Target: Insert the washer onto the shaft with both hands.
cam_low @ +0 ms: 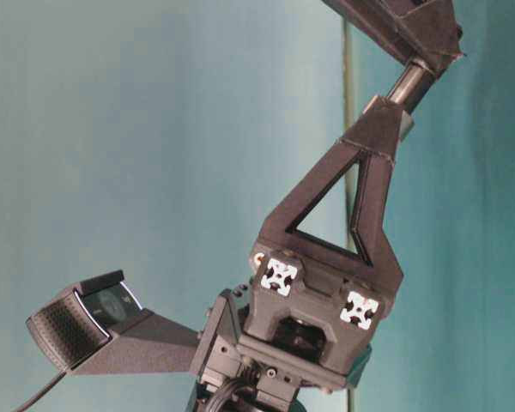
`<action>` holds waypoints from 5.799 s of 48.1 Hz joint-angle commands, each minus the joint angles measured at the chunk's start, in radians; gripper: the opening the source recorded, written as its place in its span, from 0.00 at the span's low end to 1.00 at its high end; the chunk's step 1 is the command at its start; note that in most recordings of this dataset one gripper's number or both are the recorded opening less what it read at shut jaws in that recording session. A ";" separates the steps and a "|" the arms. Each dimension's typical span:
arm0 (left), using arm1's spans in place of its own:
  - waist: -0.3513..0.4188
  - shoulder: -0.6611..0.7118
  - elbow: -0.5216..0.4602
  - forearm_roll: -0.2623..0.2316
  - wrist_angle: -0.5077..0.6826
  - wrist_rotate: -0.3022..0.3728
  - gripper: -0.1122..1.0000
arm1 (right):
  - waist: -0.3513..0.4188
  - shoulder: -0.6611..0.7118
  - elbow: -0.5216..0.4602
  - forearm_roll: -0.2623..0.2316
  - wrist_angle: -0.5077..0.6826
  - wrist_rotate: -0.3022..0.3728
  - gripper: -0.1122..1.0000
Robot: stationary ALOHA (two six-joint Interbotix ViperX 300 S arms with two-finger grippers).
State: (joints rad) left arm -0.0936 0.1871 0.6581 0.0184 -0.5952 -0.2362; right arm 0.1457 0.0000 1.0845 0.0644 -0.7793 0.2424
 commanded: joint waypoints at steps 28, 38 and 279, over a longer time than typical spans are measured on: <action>-0.005 0.002 -0.021 0.002 -0.005 0.000 0.43 | -0.009 -0.006 -0.029 0.005 -0.040 0.005 0.10; -0.005 0.008 -0.029 0.000 -0.003 0.002 0.43 | -0.008 -0.003 -0.035 0.005 -0.034 0.005 0.10; -0.005 -0.506 0.282 0.002 0.417 -0.009 0.83 | -0.002 0.000 -0.035 -0.002 0.058 0.000 0.10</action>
State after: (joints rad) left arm -0.0966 -0.3129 0.9480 0.0184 -0.1733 -0.2424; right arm 0.1427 0.0077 1.0615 0.0660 -0.7148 0.2408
